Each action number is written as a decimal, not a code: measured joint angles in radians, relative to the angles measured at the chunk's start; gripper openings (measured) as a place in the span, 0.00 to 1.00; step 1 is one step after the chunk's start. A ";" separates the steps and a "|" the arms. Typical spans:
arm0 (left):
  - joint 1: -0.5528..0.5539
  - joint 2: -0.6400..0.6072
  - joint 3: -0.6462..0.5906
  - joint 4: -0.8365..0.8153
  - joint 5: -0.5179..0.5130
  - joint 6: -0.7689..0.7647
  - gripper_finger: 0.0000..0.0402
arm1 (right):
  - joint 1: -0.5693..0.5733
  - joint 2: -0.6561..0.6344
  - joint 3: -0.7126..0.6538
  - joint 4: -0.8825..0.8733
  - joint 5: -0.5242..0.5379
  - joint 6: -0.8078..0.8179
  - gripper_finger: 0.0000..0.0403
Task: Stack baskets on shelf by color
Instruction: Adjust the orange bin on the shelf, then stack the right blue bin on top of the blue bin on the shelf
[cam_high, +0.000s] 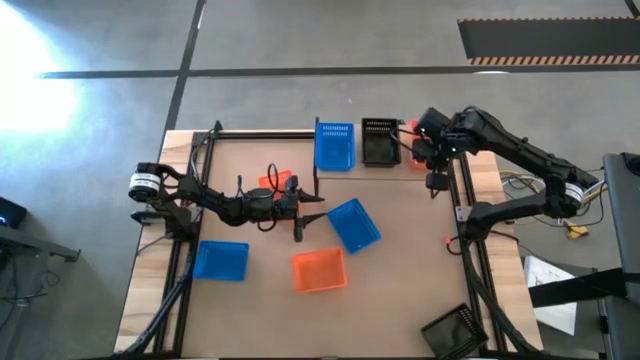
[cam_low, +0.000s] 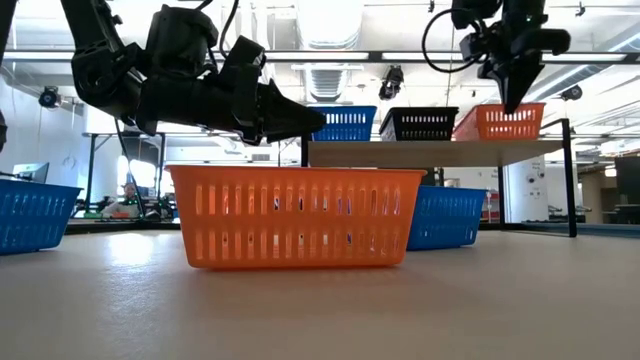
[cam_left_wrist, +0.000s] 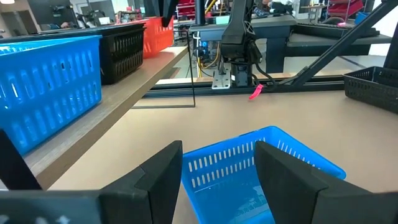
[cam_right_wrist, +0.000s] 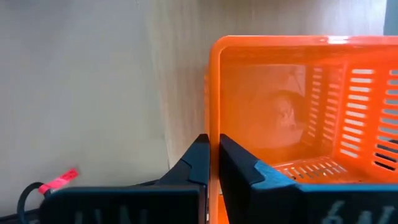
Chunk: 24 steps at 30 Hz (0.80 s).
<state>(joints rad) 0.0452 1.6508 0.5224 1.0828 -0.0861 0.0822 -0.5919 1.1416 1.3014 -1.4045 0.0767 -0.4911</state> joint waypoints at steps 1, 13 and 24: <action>0.000 0.000 0.000 0.000 0.000 0.000 0.46 | 0.003 -0.001 0.000 -0.001 0.000 -0.001 0.03; 0.000 0.000 0.001 0.001 0.000 0.000 0.46 | 0.007 -0.002 0.000 -0.008 0.055 0.015 0.08; 0.000 0.000 0.001 0.000 0.000 -0.001 0.46 | 0.021 -0.031 0.062 -0.084 0.073 0.263 0.33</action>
<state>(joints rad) 0.0456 1.6508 0.5232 1.0832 -0.0863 0.0814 -0.5705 1.1107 1.3632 -1.4884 0.1493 -0.2282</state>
